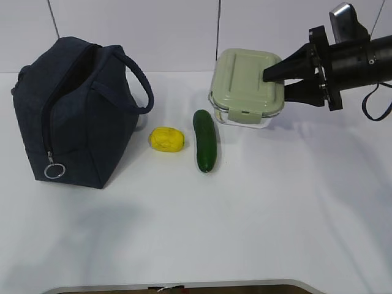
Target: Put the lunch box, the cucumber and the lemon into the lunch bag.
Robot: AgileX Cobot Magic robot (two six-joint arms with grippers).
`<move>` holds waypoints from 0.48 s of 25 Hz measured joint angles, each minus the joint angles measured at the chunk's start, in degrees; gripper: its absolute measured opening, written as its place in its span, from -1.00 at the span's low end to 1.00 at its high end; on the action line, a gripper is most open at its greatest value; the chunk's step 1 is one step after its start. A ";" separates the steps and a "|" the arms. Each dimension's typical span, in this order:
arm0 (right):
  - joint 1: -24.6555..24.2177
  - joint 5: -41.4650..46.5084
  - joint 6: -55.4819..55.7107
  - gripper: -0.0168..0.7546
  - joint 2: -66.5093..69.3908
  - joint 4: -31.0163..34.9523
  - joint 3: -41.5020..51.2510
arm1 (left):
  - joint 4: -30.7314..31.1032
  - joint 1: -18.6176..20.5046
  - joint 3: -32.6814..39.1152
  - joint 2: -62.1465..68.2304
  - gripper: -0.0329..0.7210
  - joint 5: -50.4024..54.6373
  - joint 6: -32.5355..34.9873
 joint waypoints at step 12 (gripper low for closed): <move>1.04 1.09 2.26 0.02 -3.31 1.63 0.33 | -7.99 0.00 -1.65 14.30 -0.27 -3.38 0.00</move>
